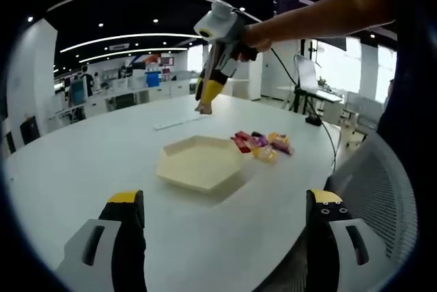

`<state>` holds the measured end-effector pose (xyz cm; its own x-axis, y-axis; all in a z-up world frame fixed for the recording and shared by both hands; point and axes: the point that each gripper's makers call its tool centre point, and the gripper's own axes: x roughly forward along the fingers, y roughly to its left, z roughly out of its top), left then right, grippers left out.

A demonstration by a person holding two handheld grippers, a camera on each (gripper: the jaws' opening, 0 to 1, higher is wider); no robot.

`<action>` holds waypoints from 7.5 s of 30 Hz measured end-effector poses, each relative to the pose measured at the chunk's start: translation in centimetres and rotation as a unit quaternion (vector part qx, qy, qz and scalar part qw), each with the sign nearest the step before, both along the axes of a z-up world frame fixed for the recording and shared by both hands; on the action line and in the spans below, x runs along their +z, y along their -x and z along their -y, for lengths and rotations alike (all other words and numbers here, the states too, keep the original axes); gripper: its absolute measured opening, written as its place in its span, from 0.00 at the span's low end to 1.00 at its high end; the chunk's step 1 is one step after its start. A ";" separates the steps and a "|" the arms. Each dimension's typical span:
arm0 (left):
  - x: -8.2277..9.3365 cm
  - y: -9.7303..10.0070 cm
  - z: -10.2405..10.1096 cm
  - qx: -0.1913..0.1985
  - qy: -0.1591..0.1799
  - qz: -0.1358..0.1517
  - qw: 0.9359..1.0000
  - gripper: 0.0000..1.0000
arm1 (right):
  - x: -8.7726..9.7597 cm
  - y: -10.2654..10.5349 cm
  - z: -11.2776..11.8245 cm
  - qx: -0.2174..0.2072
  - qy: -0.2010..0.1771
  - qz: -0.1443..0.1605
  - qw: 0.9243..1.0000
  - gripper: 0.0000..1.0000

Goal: Place the target food into the container with the food tongs after gripping and lifting it, then release it inside without dropping or visibly crushing the food.

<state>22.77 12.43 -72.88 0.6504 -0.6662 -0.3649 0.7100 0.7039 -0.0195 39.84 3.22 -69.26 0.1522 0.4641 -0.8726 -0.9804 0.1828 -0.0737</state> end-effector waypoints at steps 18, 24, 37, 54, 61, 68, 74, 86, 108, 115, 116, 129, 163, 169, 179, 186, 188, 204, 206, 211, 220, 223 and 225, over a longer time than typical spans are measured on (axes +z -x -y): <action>-0.1 0.0 -0.1 0.001 0.002 -0.003 1.000 0.94 | -0.1 0.6 -0.3 0.024 0.002 -0.003 1.000 0.23; -0.2 0.0 -0.1 0.000 0.002 -0.004 1.000 0.94 | 0.0 0.7 -0.3 0.020 -0.003 -0.002 1.000 0.23; -0.2 0.0 -0.1 0.000 0.000 -0.005 1.000 0.94 | 0.6 0.5 0.4 0.017 -0.004 0.004 1.000 0.23; 0.3 -0.4 -0.2 0.011 0.004 0.011 1.000 1.00 | 1.2 1.4 6.4 -0.034 -0.012 0.005 0.999 0.23; -1.0 0.0 0.4 0.001 -0.006 -0.012 1.000 1.00 | 1.3 2.0 9.3 -0.041 -0.010 0.008 0.999 0.23; 0.2 -0.5 0.5 0.008 0.015 0.026 1.000 1.00 | 1.2 2.9 11.7 -0.034 -0.011 0.009 0.999 0.23; -1.2 -0.5 0.7 0.011 0.004 0.000 1.000 1.00 | 1.2 3.6 13.3 -0.019 -0.012 0.009 1.000 0.24; -2.8 0.4 1.8 -0.007 -0.024 -0.013 1.000 1.00 | 0.1 4.9 17.1 -0.024 -0.006 0.001 1.000 0.23; -1.5 0.0 0.8 0.013 -0.014 0.013 1.000 1.00 | -0.2 6.5 20.7 -0.105 -0.014 -0.002 0.994 0.23; -2.0 1.1 2.2 -0.026 -0.007 -0.006 1.000 1.00 | 0.2 6.5 21.2 -0.149 -0.020 0.001 0.989 0.23; -2.5 1.5 2.5 -0.039 -0.015 -0.016 0.999 1.00 | 0.3 6.4 21.3 -0.154 -0.020 0.003 0.988 0.23; -3.2 2.9 2.9 -0.065 -0.045 -0.038 0.996 1.00 | -1.5 6.7 22.4 -0.232 -0.025 0.000 0.972 0.23; -1.7 0.9 1.2 -0.014 -0.026 -0.009 1.000 1.00 | -7.4 7.1 23.2 -0.313 -0.034 -0.030 0.949 0.24; -1.9 0.9 1.2 -0.016 -0.028 -0.010 0.999 1.00 | -9.1 7.3 23.5 -0.321 -0.026 -0.033 0.946 0.24; -2.0 0.8 1.1 -0.015 -0.029 -0.013 0.999 1.00 | -11.2 7.3 24.0 -0.358 -0.019 -0.055 0.932 0.24; -2.1 0.7 1.0 -0.013 -0.028 -0.014 0.999 1.00 | -12.2 7.3 24.2 -0.371 -0.013 -0.063 0.927 0.25; -2.1 0.7 1.1 -0.013 -0.029 -0.015 0.999 1.00 | -12.5 7.4 24.1 -0.372 -0.010 -0.063 0.926 0.25; -2.3 0.5 0.9 -0.015 -0.035 -0.018 0.999 1.00 | -12.7 7.4 23.8 -0.394 -0.007 -0.071 0.916 0.26; -2.4 0.4 0.9 -0.015 -0.037 -0.018 0.999 1.00 | -12.7 7.6 23.8 -0.402 -0.009 -0.076 0.913 0.26; -2.4 0.3 0.9 -0.018 -0.038 -0.019 0.999 1.00 | -13.0 7.8 23.5 -0.402 -0.012 -0.079 0.912 0.27; -2.5 0.2 0.8 -0.015 -0.038 -0.020 0.999 1.00 | -14.1 8.4 22.4 -0.382 -0.004 -0.074 0.921 0.27; -2.5 0.2 0.7 -0.014 -0.039 -0.020 0.999 1.00 | -14.6 9.0 22.9 -0.369 0.019 -0.065 0.927 0.24; -2.5 0.2 0.7 -0.013 -0.039 -0.019 0.999 1.00 | -14.5 8.7 22.9 -0.340 0.026 -0.047 0.939 0.22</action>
